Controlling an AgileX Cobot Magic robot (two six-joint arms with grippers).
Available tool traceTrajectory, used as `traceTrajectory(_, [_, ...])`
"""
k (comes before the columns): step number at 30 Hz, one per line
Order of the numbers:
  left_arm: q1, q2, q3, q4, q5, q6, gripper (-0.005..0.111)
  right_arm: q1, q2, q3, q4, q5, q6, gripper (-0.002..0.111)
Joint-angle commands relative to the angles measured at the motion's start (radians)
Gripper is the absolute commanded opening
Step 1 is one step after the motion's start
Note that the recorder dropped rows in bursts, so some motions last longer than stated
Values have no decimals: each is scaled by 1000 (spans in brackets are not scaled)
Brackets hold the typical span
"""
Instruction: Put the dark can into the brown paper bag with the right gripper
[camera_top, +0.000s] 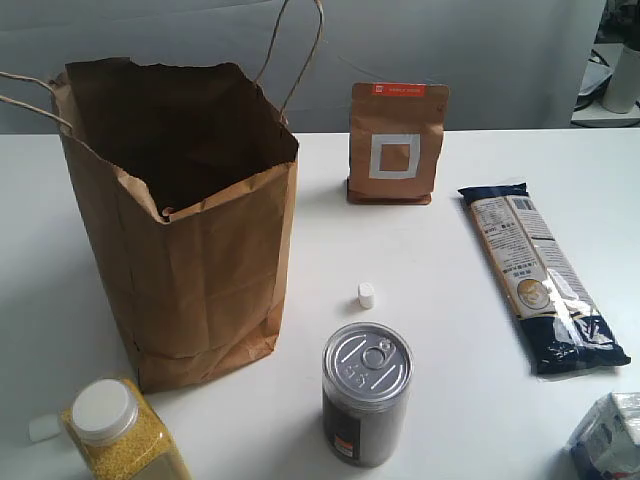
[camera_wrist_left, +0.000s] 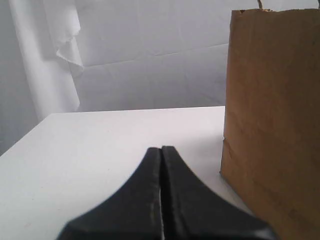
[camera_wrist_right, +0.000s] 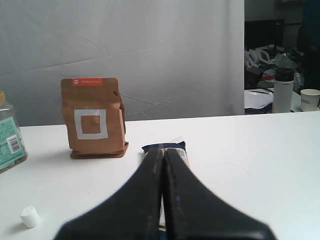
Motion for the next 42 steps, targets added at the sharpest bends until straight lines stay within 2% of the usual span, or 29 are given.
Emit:
traceTrajectory(1, [-6,-3,4,4,-6,-4,0,2,-3,4,-10,-3,0,0])
traceTrajectory(14, [-6,-3,4,4,-6,-4,0,2,-3,-8,72,-23,25,0])
traceTrajectory(17, [-6,-3,4,4,-6,-4,0,2,7,-58,72,-17,68,0])
traceTrajectory(20, [-6,-3,4,4,-6,-4,0,4,114,-140,81,20,150,0])
traceTrajectory(24, [-6,-3,4,4,-6,-4,0,34,331,-335,54,210,186,0])
traceTrajectory(27, [-6,-3,4,4,-6,-4,0,120,568,-534,7,437,186,0])
traceTrajectory(29, [-6,-3,4,4,-6,-4,0,235,725,-670,-12,588,195,0])
traceTrajectory(32, [-6,-3,4,4,-6,-4,0,423,978,-871,-104,831,334,0])
traceTrajectory(34, [-6,-3,4,4,-6,-4,0,482,1064,-934,-118,893,379,0])
traceTrajectory(36, [-6,-3,4,4,-6,-4,0,526,1145,-997,-120,937,418,5])
traceTrajectory(38, [-6,-3,4,4,-6,-4,0,574,1213,-1052,-114,954,466,17])
traceTrajectory(39, [-6,-3,4,4,-6,-4,0,607,1266,-1091,-112,953,492,35])
traceTrajectory(40, [-6,-3,4,4,-6,-4,0,621,1293,-1108,-112,954,503,45])
traceTrajectory(41, [-6,-3,4,4,-6,-4,0,647,1339,-1134,-112,954,525,66])
traceTrajectory(42, [-6,-3,4,4,-6,-4,0,664,1364,-1146,-112,954,546,77])
